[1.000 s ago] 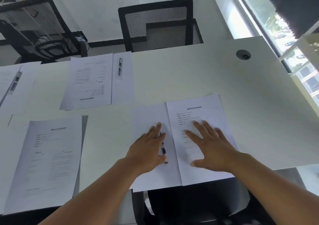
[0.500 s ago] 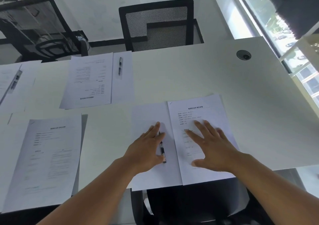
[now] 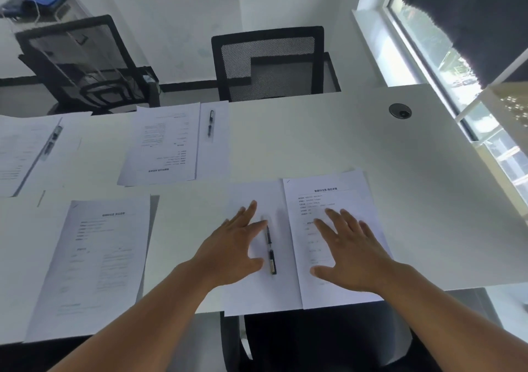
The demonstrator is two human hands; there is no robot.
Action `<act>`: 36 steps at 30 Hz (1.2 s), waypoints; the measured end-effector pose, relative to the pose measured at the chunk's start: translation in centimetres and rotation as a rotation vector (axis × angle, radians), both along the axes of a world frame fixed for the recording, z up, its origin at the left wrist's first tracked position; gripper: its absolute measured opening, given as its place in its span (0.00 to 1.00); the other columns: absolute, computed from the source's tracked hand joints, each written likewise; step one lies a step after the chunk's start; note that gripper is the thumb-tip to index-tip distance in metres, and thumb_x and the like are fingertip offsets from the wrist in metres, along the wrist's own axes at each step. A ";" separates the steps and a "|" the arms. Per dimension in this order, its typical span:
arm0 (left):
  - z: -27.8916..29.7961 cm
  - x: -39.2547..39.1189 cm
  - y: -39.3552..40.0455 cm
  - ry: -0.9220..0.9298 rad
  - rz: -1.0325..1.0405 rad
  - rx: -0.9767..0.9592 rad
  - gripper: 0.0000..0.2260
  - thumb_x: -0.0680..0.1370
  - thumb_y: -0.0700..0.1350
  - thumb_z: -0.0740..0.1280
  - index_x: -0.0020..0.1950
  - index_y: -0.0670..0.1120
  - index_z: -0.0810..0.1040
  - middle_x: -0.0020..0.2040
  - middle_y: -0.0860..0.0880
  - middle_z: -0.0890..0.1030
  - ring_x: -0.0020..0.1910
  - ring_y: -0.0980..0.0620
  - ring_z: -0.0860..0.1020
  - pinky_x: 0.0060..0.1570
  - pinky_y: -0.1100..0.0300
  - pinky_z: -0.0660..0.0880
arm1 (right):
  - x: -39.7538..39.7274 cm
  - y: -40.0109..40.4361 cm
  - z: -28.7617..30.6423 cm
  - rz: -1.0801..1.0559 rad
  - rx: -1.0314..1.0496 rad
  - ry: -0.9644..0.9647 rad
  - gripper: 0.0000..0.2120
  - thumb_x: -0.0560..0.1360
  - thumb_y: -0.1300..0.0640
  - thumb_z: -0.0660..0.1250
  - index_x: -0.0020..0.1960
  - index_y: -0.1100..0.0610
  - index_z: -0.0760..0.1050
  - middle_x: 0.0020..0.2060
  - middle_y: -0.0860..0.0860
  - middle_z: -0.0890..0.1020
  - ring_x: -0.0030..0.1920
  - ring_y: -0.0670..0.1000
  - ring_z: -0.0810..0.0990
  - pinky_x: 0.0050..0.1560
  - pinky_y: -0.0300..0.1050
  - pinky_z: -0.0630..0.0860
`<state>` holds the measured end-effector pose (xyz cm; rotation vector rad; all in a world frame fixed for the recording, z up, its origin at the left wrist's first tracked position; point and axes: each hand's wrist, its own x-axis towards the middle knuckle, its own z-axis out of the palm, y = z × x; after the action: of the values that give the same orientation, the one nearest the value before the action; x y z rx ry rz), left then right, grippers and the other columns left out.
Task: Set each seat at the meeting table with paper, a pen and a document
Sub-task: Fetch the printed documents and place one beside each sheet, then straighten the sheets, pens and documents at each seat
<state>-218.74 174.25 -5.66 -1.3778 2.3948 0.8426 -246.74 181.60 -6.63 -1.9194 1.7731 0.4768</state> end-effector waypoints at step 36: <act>30.5 36.9 20.7 -0.057 0.426 -0.573 0.35 0.84 0.64 0.64 0.88 0.56 0.57 0.89 0.53 0.54 0.86 0.47 0.60 0.83 0.42 0.63 | 42.1 10.4 30.3 0.211 -0.490 -0.137 0.45 0.82 0.29 0.58 0.88 0.47 0.42 0.88 0.51 0.45 0.88 0.57 0.43 0.86 0.62 0.48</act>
<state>-181.86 194.96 24.87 -2.1392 2.4344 0.1731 -204.62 191.95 23.65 -2.4195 1.7172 -0.0345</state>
